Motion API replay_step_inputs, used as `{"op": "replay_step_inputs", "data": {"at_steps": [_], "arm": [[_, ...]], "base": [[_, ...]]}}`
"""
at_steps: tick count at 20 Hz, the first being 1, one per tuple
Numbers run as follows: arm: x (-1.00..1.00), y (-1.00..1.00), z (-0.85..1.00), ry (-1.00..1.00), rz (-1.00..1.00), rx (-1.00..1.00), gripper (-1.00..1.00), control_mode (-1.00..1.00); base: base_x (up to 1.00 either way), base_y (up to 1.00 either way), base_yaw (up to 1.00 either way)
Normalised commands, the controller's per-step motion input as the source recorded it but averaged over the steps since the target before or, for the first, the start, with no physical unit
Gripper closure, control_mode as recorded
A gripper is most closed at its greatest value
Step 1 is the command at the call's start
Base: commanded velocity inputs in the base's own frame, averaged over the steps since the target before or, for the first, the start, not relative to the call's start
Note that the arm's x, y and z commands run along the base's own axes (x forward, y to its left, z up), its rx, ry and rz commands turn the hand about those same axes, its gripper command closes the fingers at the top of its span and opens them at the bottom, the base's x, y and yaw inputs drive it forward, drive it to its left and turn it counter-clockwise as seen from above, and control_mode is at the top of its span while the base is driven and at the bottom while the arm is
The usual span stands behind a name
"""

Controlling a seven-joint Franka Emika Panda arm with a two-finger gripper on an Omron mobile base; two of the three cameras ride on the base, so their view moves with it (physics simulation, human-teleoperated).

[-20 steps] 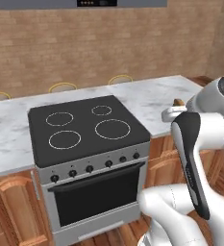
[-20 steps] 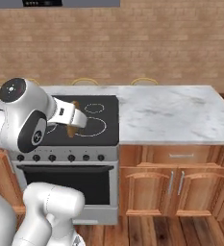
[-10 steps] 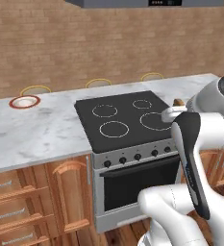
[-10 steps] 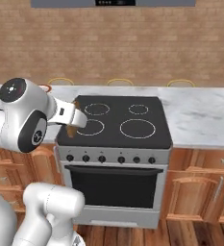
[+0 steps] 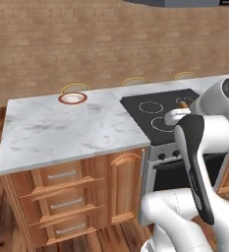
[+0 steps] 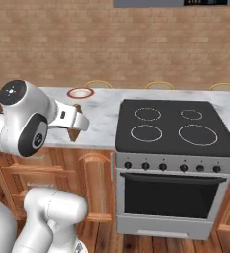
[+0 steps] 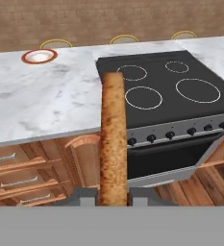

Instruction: Start the toaster. Once the lever pops up, take the bread to the plate on the dining counter.

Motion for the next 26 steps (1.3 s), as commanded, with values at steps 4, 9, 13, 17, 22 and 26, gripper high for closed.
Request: {"op": "replay_step_inputs", "data": {"at_steps": [4,9,13,17,22,26], "arm": [[0.0,0.0,0.0,0.0,0.0,0.0,1.0,1.0],[0.0,0.0,0.0,0.0,0.0,0.0,1.0,1.0],[0.0,0.0,0.0,0.0,0.0,0.0,1.0,1.0],[0.0,0.0,0.0,0.0,0.0,0.0,1.0,1.0],[0.0,0.0,0.0,0.0,0.0,0.0,1.0,1.0],[0.0,0.0,0.0,0.0,0.0,0.0,1.0,1.0]], "base": [[0.01,0.83,0.0],[0.0,0.76,-0.08],[0.0,0.71,-0.17],[0.04,0.62,-0.24],[0.11,0.62,-0.28],[0.15,0.64,-0.3]]}}
